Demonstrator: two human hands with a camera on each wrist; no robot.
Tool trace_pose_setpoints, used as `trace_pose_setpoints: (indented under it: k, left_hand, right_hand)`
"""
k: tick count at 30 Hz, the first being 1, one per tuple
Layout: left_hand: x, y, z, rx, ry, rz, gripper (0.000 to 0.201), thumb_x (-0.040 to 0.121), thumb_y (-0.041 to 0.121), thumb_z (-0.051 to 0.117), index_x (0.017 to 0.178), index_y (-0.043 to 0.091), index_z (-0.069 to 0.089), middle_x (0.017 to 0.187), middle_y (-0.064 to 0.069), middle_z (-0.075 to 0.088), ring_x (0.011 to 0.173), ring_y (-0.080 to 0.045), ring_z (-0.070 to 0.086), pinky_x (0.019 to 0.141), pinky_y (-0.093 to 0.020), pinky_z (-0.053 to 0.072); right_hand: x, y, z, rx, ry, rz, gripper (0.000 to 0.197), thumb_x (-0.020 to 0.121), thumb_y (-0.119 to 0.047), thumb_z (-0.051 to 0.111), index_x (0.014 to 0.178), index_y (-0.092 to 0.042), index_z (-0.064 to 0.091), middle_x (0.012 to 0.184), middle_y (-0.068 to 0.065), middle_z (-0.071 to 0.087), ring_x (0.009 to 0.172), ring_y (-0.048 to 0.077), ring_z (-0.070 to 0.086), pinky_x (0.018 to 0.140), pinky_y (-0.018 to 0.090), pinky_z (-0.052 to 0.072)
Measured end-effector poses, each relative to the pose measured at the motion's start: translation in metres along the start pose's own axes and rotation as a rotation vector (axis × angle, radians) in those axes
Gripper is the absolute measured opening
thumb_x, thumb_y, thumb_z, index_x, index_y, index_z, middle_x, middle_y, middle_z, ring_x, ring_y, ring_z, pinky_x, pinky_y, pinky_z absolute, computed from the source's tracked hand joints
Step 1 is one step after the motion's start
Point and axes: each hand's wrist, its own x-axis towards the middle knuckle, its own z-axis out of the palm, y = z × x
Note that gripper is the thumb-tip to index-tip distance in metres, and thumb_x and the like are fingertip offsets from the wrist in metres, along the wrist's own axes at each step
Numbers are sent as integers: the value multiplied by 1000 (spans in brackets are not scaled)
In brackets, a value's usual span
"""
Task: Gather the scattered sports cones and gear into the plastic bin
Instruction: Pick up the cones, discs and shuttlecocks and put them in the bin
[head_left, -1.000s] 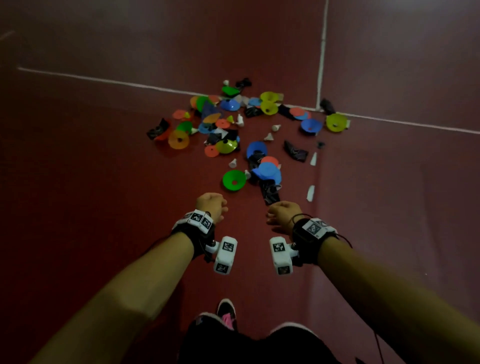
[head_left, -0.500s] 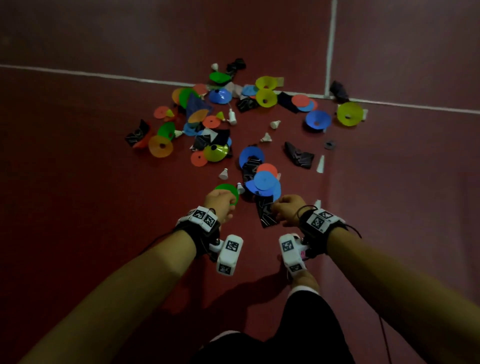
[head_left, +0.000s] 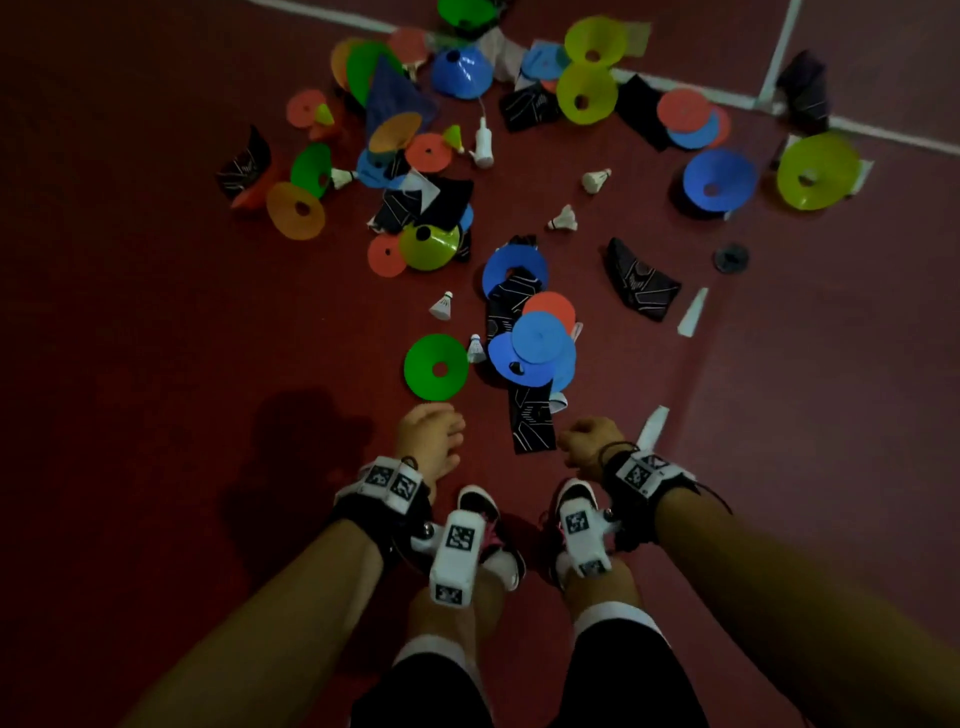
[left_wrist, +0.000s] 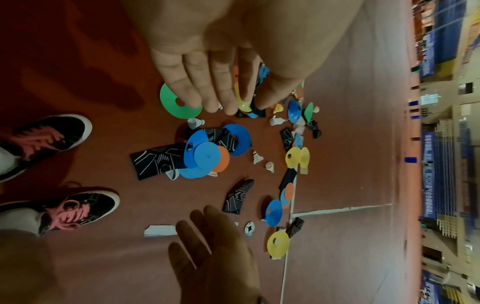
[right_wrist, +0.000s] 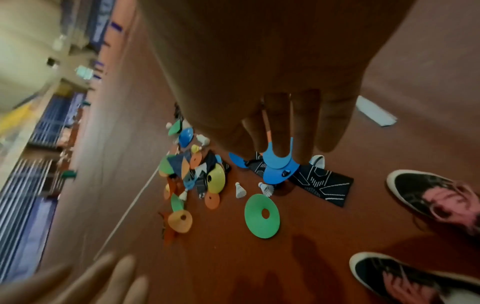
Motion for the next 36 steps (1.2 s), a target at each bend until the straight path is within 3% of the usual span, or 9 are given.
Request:
trace_pose_setpoints:
  k: [8, 14, 16, 20, 23, 25, 28, 32, 36]
  left_hand:
    - [188, -54, 67, 2, 6, -6, 15, 93, 14, 54, 88, 23, 63, 93, -2, 65, 88, -14, 60, 71, -28, 46]
    - [321, -81, 103, -3, 32, 59, 11, 93, 20, 56, 85, 27, 62, 97, 0, 68, 86, -14, 59, 65, -28, 43]
    - [358, -84, 114, -41, 6, 70, 8, 92, 24, 57, 87, 28, 62, 102, 0, 69, 91, -16, 61, 69, -29, 43]
    - [405, -89, 120, -115, -40, 82, 19, 91, 26, 58, 107, 18, 66, 108, -1, 69, 96, -14, 63, 66, -27, 39]
    - [417, -73, 120, -170, -65, 170, 19, 91, 26, 58, 105, 16, 66, 107, -2, 69, 94, -16, 64, 65, -27, 40]
    - [415, -56, 117, -194, -71, 281, 6, 91, 25, 59, 93, 21, 63, 104, -2, 68, 91, -15, 62, 66, -25, 41]
    - [417, -47, 105, -212, -48, 325, 4, 92, 25, 59, 89, 24, 61, 95, 2, 64, 89, -12, 60, 64, -23, 40]
    - [429, -58, 94, -137, 6, 300, 4, 90, 25, 62, 88, 25, 58, 90, 5, 61, 93, -15, 59, 65, -26, 40]
    - [439, -55, 104, -150, -81, 253, 45, 82, 37, 69, 121, 26, 48, 114, 5, 57, 104, -18, 56, 73, -34, 45]
  right_hand:
    - [195, 20, 55, -553, 73, -317, 24, 83, -22, 61, 105, -11, 59, 113, 7, 49, 97, 29, 57, 76, 34, 49]
    - [349, 20, 112, -827, 20, -450, 27, 89, -27, 57, 99, -5, 67, 125, 14, 51, 108, 32, 55, 78, 31, 44]
    - [397, 21, 128, -912, -53, -412, 32, 88, -36, 57, 103, -11, 70, 146, 14, 39, 129, 31, 42, 93, 36, 44]
    - [463, 20, 151, -1232, -218, -261, 59, 81, -68, 50, 122, -27, 64, 160, 10, 14, 148, 32, 2, 118, 49, 15]
    - [473, -4, 161, -1229, -214, -313, 56, 90, -52, 57, 126, -10, 55, 133, 13, 52, 126, 30, 48, 92, 34, 40]
    - [467, -26, 162, -1105, -121, -430, 41, 89, -40, 64, 115, -9, 57, 105, 11, 59, 103, 31, 59, 72, 31, 43]
    - [445, -52, 154, -962, 104, -600, 40, 87, -28, 64, 123, -13, 58, 108, 13, 64, 98, 34, 61, 74, 36, 51]
    - [418, -56, 137, -675, 252, -859, 21, 84, -11, 58, 104, -13, 56, 95, 13, 64, 85, 36, 61, 70, 44, 52]
    - [417, -48, 130, -303, 249, -1016, 38, 80, -7, 63, 100, -22, 35, 73, -3, 48, 57, 18, 46, 53, 35, 37]
